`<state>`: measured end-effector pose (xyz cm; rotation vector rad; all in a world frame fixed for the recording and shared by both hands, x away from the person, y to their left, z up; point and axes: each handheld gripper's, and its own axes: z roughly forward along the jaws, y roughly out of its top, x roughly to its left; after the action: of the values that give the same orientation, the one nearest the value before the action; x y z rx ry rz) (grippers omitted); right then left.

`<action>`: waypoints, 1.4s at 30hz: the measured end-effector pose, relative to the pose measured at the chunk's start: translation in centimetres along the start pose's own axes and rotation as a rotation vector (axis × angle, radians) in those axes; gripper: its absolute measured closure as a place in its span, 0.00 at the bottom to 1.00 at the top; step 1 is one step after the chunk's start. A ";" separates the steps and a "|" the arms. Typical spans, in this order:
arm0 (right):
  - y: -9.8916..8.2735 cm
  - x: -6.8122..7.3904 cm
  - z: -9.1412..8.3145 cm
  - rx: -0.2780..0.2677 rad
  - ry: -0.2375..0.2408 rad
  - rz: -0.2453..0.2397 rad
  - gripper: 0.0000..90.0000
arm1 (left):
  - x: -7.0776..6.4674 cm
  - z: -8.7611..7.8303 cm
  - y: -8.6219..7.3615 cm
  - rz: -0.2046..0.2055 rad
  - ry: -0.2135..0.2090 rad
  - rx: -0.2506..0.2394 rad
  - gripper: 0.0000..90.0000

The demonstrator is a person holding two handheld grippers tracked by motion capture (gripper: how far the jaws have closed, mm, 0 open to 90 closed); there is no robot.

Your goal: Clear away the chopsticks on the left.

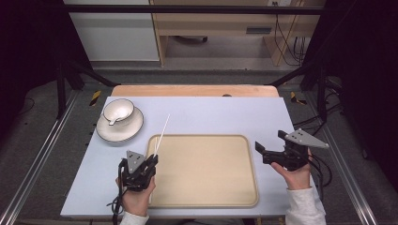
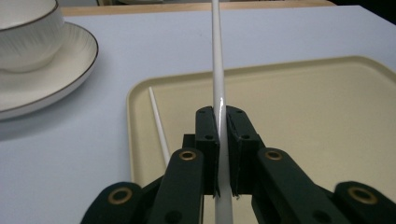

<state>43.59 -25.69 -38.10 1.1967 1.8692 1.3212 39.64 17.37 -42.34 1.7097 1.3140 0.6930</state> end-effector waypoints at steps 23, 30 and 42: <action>-0.3 0.4 0.7 0.025 0.005 -0.015 0.06 | -1.6 2.2 -5.3 -0.072 0.016 0.112 0.94; -0.3 0.4 0.8 0.025 0.007 -0.017 0.06 | -1.9 2.6 -5.5 -0.064 0.018 0.142 0.94; -0.3 0.5 0.9 0.028 0.007 -0.018 0.06 | -2.3 2.8 -5.5 -0.042 0.035 0.162 0.93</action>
<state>44.04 -24.92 -38.71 1.1879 1.9045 1.2957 38.62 14.88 -48.38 1.7987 1.4605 0.6090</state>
